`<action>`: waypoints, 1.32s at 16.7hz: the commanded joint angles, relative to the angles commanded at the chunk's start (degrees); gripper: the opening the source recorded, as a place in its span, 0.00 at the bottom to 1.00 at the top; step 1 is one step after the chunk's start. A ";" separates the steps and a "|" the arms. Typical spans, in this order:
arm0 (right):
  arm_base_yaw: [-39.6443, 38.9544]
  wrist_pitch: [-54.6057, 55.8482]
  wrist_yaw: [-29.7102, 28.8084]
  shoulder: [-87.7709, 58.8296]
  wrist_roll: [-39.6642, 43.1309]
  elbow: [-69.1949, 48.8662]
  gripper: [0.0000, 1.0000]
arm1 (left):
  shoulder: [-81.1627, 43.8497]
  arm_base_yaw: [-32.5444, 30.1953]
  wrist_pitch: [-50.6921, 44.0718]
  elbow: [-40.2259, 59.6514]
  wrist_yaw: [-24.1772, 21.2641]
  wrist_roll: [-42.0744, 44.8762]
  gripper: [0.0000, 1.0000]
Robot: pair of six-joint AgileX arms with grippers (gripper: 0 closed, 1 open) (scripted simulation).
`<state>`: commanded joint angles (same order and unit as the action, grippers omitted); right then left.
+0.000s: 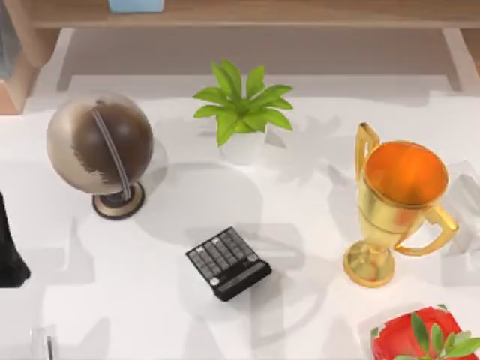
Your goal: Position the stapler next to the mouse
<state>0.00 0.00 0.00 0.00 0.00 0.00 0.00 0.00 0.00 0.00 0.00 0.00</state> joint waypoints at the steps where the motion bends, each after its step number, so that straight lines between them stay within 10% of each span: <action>1: 0.00 0.00 0.00 0.00 0.00 0.00 1.00 | 0.00 0.00 0.00 0.00 0.00 0.00 1.00; 22: 0.00 0.00 0.00 0.00 0.00 0.00 1.00 | -58.09 -17.85 -51.23 30.82 0.07 -31.95 1.00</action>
<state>0.00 0.00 0.00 0.00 0.00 0.00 -58.09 -17.85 -51.23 30.82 0.07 -31.95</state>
